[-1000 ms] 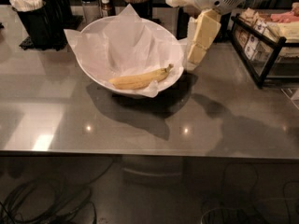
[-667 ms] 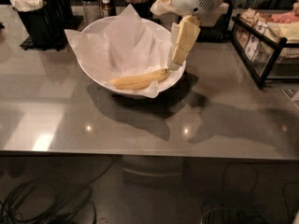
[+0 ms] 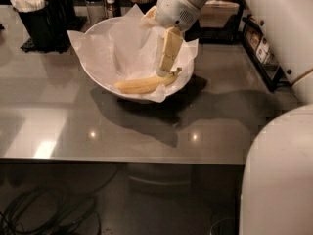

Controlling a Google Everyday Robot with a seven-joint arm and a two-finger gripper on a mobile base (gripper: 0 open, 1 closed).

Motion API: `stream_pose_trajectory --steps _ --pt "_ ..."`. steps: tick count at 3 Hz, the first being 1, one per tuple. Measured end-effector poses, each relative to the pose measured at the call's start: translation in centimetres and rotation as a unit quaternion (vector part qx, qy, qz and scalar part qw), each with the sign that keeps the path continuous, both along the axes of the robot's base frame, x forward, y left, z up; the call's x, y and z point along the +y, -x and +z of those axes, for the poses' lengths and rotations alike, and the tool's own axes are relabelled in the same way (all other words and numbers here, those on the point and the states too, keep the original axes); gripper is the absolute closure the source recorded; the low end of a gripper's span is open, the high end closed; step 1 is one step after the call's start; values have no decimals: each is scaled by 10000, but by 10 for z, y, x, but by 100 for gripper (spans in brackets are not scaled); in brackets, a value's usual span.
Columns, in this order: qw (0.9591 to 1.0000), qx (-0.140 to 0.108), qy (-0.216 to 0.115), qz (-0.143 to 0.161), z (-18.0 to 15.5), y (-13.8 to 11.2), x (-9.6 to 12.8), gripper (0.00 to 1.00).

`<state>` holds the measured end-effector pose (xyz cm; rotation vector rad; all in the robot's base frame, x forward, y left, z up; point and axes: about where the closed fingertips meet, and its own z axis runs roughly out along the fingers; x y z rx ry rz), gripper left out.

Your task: Pick banana from white bowl

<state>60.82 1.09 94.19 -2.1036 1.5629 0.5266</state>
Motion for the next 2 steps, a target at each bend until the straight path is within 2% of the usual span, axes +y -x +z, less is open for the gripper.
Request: stream_pose_trajectory --steps 1,2 --pt "10000 -50 -56 -39 -1 -5 4 18" --pt "9997 -161 -153 -114 5 -8 4 32"
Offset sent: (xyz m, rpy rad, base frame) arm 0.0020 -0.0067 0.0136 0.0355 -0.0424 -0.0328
